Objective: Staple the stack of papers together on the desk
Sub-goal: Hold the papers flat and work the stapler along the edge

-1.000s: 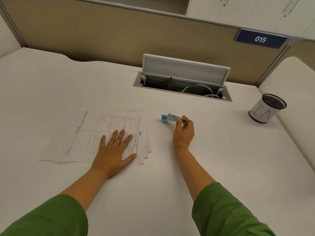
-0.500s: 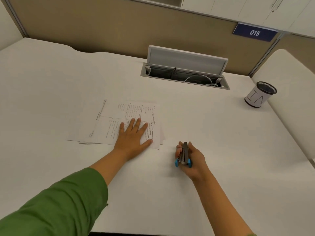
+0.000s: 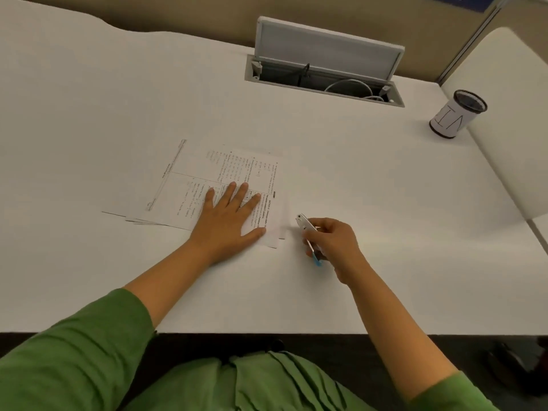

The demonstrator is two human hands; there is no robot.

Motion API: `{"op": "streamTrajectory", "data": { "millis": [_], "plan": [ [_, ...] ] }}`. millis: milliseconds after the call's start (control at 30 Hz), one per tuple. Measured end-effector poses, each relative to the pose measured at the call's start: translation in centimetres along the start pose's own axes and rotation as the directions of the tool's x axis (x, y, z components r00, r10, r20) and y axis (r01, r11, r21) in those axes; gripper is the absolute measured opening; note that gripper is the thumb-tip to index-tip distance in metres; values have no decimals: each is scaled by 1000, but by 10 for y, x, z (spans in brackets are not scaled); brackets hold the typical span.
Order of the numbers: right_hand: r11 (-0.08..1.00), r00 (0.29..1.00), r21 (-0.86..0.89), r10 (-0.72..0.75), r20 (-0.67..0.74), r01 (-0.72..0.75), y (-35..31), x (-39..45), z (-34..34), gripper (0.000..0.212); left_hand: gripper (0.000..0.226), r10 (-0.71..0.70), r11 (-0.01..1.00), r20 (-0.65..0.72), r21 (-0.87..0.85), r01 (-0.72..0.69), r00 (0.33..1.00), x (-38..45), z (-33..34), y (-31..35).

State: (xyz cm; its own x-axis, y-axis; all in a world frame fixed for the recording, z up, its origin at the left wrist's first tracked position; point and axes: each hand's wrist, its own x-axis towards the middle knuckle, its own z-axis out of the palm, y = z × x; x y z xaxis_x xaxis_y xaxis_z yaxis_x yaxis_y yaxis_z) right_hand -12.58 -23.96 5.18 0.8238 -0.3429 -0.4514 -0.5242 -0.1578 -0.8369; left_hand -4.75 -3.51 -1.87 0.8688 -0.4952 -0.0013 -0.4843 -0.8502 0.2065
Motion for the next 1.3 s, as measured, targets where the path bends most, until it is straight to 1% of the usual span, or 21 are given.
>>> {"op": "streamTrajectory", "data": {
  "millis": [67, 100, 200, 333, 433, 500, 633, 733, 833, 933, 1000, 1067, 1100, 1167, 1200, 1233, 1267, 1300],
  "plan": [
    [993, 997, -97, -65, -42, 60, 8, -5, 5, 22, 77, 1, 1000, 10, 7, -1, 1000, -13, 0, 1],
    [991, 995, -112, -85, -45, 80, 11, -8, 7, 21, 77, 4, 1000, 16, 12, -4, 1000, -18, 0, 2],
    [985, 991, -122, -128, -26, 124, 16, -12, 14, 17, 75, -6, 1000, 47, 10, 5, 999, -23, -3, 5],
    [976, 984, -126, -177, 4, 176, 18, -11, 12, 17, 82, -44, 995, 77, -82, 50, 996, -18, -13, 13],
    [955, 970, -179, -242, -20, 235, 22, -11, 11, 17, 81, 17, 997, 58, -81, -13, 998, -13, -16, 26],
    [942, 957, -187, -288, -26, 278, 24, -13, 13, 18, 78, 49, 996, 117, -76, -40, 992, -10, -14, 33],
    [921, 942, -224, -334, -34, 319, 27, -15, 17, 19, 81, 15, 996, 314, -86, 13, 949, -1, -11, 34],
    [886, 927, -304, -375, -19, 352, 27, -14, 21, 19, 85, -3, 995, 381, -88, 40, 925, 4, -13, 33],
    [824, 904, -414, -428, -7, 387, 23, -16, 24, 21, 88, -12, 995, 406, -86, 51, 914, 5, -13, 33],
    [693, 852, -563, -521, 43, 452, 16, -19, 28, 21, 89, -16, 995, 421, -80, 55, 907, 7, -13, 32],
    [598, 815, -629, -571, 101, 496, 13, -20, 33, 20, 90, -20, 996, 429, -68, 55, 903, 8, -12, 32],
    [528, 798, -673, -581, 159, 518, 10, -18, 37, 19, 90, -23, 997, 437, -61, 55, 899, 10, -11, 32],
    [512, 794, -681, -582, 173, 523, 10, -17, 38, 19, 91, -24, 997, 440, -58, 55, 898, 10, -10, 32],
    [520, 785, -665, -597, 164, 535, 12, -16, 38, 18, 91, -29, 997, 444, -54, 59, 896, 11, -9, 32],
    [552, 786, -640, -602, 137, 534, 13, -16, 37, 19, 92, -29, 997, 447, -57, 61, 894, 11, -9, 32],
    [614, 803, -594, -589, 93, 519, 15, -15, 37, 19, 93, -30, 996, 450, -61, 64, 893, 11, -10, 32],
    [711, 840, -513, -542, 37, 481, 17, -14, 36, 20, 94, -30, 996, 452, -66, 66, 892, 11, -10, 32],
    [817, 887, -397, -462, -16, 418, 18, -13, 37, 20, 94, -31, 995, 452, -68, 69, 892, 11, -11, 33]
  ]
}}
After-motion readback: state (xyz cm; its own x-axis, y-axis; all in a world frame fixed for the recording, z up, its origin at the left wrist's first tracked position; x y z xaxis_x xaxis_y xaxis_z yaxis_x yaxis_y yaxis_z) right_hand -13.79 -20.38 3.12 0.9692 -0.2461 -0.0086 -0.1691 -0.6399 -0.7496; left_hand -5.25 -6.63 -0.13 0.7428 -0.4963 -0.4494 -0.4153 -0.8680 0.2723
